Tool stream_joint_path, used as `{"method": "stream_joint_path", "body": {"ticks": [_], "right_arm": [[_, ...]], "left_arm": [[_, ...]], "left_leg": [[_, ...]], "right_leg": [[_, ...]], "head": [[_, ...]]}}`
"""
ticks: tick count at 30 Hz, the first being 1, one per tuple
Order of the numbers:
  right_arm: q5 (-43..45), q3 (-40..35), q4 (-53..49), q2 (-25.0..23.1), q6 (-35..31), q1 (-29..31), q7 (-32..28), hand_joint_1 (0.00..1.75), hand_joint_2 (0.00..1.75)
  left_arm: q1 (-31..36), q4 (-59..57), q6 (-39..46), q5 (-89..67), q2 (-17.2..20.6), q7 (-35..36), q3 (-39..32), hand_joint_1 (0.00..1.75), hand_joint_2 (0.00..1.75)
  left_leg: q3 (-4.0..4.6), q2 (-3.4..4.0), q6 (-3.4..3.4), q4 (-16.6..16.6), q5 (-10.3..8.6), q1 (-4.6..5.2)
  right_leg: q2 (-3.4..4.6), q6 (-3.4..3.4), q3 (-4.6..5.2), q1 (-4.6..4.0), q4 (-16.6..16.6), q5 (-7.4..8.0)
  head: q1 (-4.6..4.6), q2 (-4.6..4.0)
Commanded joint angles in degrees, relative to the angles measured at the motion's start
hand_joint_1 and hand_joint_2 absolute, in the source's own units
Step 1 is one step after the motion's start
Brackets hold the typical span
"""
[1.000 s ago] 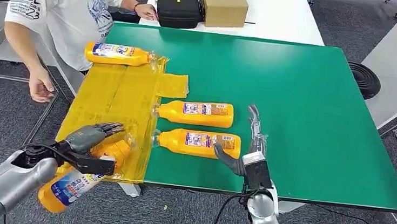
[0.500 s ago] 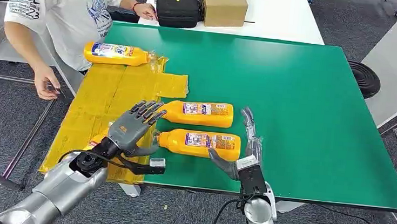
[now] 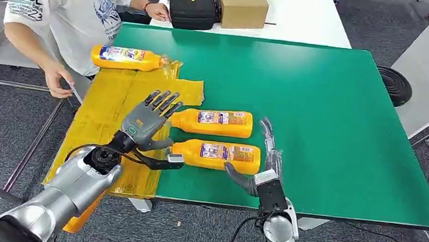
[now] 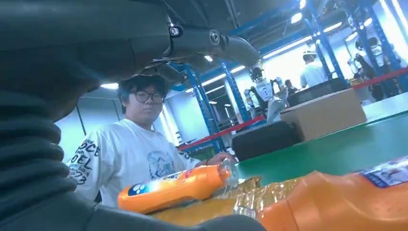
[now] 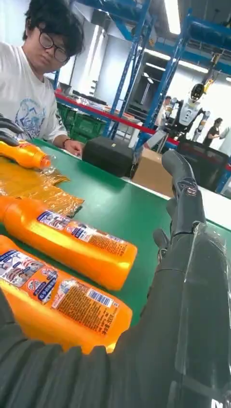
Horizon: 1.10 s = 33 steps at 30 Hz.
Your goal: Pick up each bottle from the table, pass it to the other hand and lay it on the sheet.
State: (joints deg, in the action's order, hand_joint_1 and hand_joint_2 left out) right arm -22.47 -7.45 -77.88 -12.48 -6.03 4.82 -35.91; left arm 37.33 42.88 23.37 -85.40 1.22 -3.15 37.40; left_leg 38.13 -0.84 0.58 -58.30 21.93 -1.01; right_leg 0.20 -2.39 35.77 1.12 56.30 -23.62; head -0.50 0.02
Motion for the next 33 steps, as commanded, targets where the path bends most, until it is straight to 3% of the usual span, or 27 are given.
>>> {"method": "stream_joint_path", "body": {"ticks": [1, 4, 9, 10, 15, 21, 26, 27, 28, 32, 33], "right_arm": [[0.02, -0.08, 1.03, 1.05, 0.20, -0.50, 0.14, 0.00, 1.75], [0.03, 0.09, 0.83, 0.84, 0.18, -0.60, 0.14, 0.00, 1.75], [0.05, 0.50, 0.72, 0.72, 0.14, -0.52, 0.14, 0.00, 1.75], [0.19, 0.89, 0.20, 0.64, 0.11, -0.95, 0.24, 0.00, 1.75], [0.26, 1.24, -0.66, 0.53, 0.06, -1.56, 0.32, 0.00, 1.75], [0.08, 3.71, -2.07, -0.40, 0.47, -0.46, 1.82, 0.00, 1.75], [-0.30, 4.64, -3.28, -0.26, 0.29, -1.75, 1.77, 0.00, 1.75], [-0.32, 4.65, -3.42, -0.30, 0.29, -1.72, 1.76, 0.00, 1.75], [-0.48, 4.64, -3.55, -0.34, 0.35, -1.59, 1.74, 0.00, 1.75], [-0.87, 4.59, -3.74, -0.36, 0.43, -0.90, 2.12, 0.00, 1.75], [-0.85, 4.67, -3.84, -0.38, 0.41, -0.76, 2.14, 0.00, 1.75]], "left_arm": [[2.98, -4.57, 1.31, -1.48, -0.60, 0.11, -0.32, 0.00, 1.75], [2.93, -3.05, 0.98, -2.39, -0.12, 0.64, -0.11, 0.00, 1.75], [1.98, 2.90, -3.44, -1.75, 1.34, -0.46, 0.30, 0.00, 1.75], [0.91, 6.21, -4.97, -0.22, 2.16, -1.42, 0.32, 0.00, 1.75], [-0.66, 9.68, -5.93, 2.21, 2.95, -2.57, -0.02, 0.00, 1.75], [-10.83, 26.46, -8.06, 17.23, 5.98, -6.63, -3.64, 0.00, 1.75], [-26.94, 42.65, -4.24, 18.36, 5.08, -4.83, -9.65, 0.00, 1.75], [-27.42, 43.41, -4.11, 18.25, 5.01, -4.63, -9.80, 0.00, 1.75], [-28.51, 44.56, -3.52, 18.85, 4.02, -4.12, -11.11, 0.00, 1.75], [-30.23, 46.35, -2.62, 20.44, 1.86, -3.90, -14.18, 0.00, 1.75], [-30.83, 46.67, -2.18, 22.02, 1.16, -3.89, -15.34, 0.00, 1.75]], "left_leg": [[-0.60, 0.08, 0.02, 0.00, 0.28, 0.01], [-0.10, 0.04, 0.01, 0.01, 0.06, 0.00], [-0.47, 0.13, 0.04, -0.05, 0.26, 0.01], [-0.09, 0.07, 0.01, -0.01, 0.09, 0.00], [-0.23, 0.14, 0.02, 0.00, 0.17, 0.01], [-0.32, 0.30, 0.02, 0.02, 0.23, 0.04], [-0.47, 0.47, 0.03, 0.11, 0.32, 0.10], [-0.16, 0.34, 0.02, 0.12, 0.18, 0.07], [-0.47, 0.52, 0.02, 0.10, 0.37, 0.08], [0.07, 0.20, -0.03, 0.00, 0.19, 0.00], [-0.14, 0.27, -0.02, -0.02, 0.31, 0.01]], "right_leg": [[-0.06, 0.21, -0.61, -0.05, -0.01, -0.28], [-0.02, 0.08, -0.10, -0.03, -0.02, -0.06], [-0.01, 0.18, -0.46, -0.06, 0.02, -0.23], [0.01, 0.09, -0.09, -0.03, 0.00, -0.07], [0.05, 0.12, -0.23, -0.03, -0.01, -0.14], [0.20, 0.14, -0.27, -0.01, -0.01, -0.15], [0.37, 0.11, -0.37, 0.05, -0.10, -0.18], [0.28, 0.06, -0.12, 0.04, -0.09, -0.08], [0.42, 0.12, -0.39, 0.02, -0.10, -0.21], [0.13, 0.08, 0.09, -0.02, -0.02, -0.14], [0.17, 0.13, -0.09, -0.02, 0.01, -0.23]], "head": [[0.00, 0.00], [0.00, 0.00], [0.00, 0.00], [0.00, 0.00], [0.00, 0.00], [0.00, 0.00], [0.02, 0.00], [-0.02, 0.00], [-0.02, 0.00], [0.02, 0.00], [0.00, 0.00]]}}
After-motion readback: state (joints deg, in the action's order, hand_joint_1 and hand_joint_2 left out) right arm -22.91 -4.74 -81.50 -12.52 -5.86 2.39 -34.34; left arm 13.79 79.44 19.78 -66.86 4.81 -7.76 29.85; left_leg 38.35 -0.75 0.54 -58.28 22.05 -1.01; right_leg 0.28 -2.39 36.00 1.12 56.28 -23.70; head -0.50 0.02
